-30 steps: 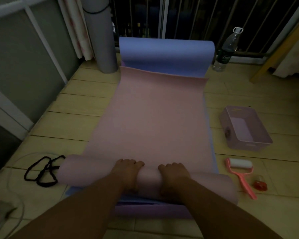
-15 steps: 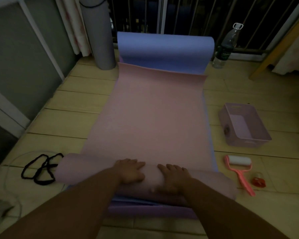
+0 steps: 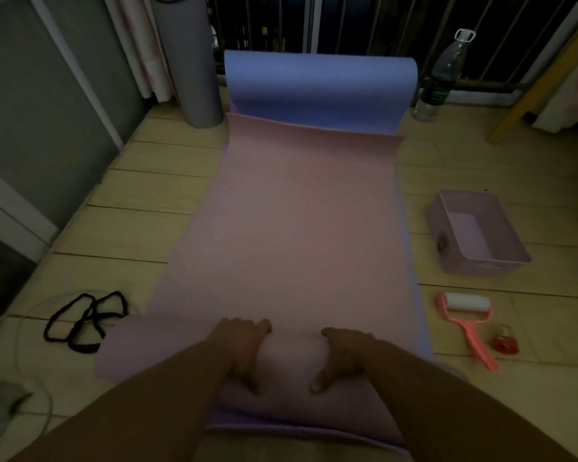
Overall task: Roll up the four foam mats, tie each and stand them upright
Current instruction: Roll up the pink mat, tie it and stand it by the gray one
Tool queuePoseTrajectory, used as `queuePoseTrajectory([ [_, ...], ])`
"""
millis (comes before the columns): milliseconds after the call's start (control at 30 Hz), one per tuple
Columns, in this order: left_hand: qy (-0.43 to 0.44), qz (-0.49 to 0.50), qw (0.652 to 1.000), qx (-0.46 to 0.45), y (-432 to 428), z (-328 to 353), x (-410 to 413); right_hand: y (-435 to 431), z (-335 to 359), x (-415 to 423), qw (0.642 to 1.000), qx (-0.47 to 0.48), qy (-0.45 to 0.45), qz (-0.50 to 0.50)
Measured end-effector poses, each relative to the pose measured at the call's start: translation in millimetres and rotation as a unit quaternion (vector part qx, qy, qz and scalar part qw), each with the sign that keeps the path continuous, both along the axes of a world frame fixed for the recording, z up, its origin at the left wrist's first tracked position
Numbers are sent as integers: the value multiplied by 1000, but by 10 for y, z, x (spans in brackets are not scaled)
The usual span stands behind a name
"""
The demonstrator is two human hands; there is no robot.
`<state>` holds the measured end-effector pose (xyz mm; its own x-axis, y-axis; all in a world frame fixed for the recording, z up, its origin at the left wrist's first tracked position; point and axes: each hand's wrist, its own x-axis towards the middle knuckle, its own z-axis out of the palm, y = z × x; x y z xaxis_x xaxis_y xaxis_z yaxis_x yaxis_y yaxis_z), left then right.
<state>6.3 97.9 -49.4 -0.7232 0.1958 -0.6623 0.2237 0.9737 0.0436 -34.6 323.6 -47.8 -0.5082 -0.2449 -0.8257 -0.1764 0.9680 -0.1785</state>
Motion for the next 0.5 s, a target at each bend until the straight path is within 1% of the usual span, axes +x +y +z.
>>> queuePoseTrajectory([
  [67, 46, 1, 999, -4, 17, -6, 42, -7, 54, -12, 1000, 5, 11, 9],
  [233, 186, 13, 982, -28, 63, 81, 28, -61, 231, -140, 992, 20, 128, 13],
  [300, 237, 21, 971, -14, 64, 147, -41, -83, 359, -221, 982, 24, 187, 13],
  [367, 285, 33, 958, -2, 32, 174, -115, -101, 482, -269, 959, 23, 281, 19],
  [433, 361, 49, 931, 35, 4, 217, -218, -116, 555, -267, 927, 11, 372, 39],
  [467, 372, 61, 925, 52, 1, 279, -287, -123, 564, -246, 913, 0, 405, 52],
  [500, 348, 72, 933, 52, 2, 374, -362, -128, 560, -223, 902, -11, 427, 62],
])
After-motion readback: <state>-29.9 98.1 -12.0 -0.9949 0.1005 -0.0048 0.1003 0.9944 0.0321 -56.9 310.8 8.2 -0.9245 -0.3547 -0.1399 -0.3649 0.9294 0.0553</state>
